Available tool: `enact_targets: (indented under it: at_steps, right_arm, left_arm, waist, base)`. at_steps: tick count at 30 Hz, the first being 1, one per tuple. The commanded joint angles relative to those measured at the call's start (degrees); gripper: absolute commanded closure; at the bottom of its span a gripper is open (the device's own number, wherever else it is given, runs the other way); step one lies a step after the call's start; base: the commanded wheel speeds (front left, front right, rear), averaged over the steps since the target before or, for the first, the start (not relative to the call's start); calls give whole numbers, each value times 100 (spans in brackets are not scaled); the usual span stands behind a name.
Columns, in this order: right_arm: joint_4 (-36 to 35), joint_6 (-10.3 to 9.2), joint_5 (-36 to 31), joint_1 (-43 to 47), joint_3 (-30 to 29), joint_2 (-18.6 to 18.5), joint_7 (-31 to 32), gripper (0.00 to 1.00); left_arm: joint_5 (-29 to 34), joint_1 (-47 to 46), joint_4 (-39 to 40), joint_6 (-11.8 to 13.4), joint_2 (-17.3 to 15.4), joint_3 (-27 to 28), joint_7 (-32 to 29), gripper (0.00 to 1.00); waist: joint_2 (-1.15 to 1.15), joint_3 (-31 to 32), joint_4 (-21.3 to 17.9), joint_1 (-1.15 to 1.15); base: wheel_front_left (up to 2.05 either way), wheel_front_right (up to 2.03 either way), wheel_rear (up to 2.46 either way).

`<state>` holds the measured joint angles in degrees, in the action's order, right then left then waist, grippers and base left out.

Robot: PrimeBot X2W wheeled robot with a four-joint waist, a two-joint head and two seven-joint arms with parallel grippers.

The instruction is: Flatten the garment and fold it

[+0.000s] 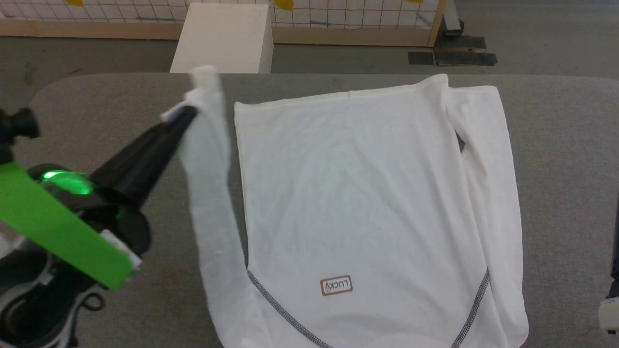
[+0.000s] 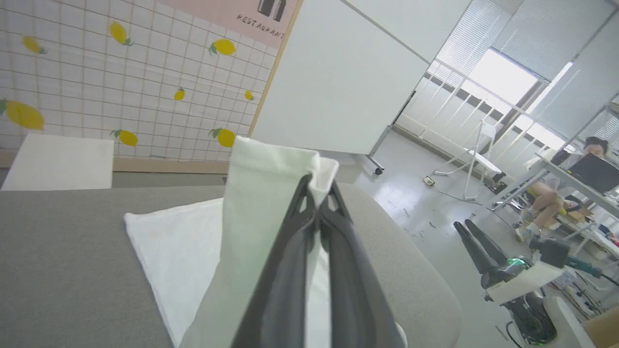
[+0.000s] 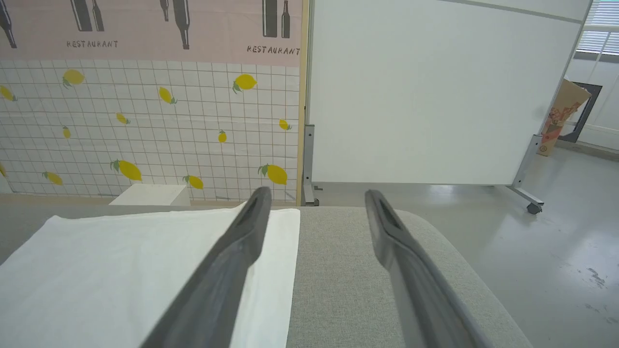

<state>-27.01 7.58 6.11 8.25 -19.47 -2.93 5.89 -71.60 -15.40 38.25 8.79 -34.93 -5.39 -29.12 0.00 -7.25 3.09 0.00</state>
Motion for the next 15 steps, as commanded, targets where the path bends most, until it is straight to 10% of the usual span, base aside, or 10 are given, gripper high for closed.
enact_targets:
  at_steps: [1, 7, 15]
  right_arm:
    - [-39, -9, 18, -89, -38, 5, 15, 0]
    - [-59, -9, 57, -197, -258, 5, -18, 0]
    - [-192, -9, 75, -354, -630, 5, -1, 0]
  left_arm:
    - [36, -319, 102, 113, 200, -319, -78, 100]
    - [531, -1449, -105, 430, 1337, -1970, -230, 100]
    - [1145, -1977, -1479, 141, 2768, -3577, 165, 100]
  waist:
    - [0, -59, -49, 0]
    - [0, -220, -146, 0]
    - [0, -574, -406, 0]
  base:
    - [0, 0, 0]
    - [0, 0, 0]
    - [0, 0, 0]
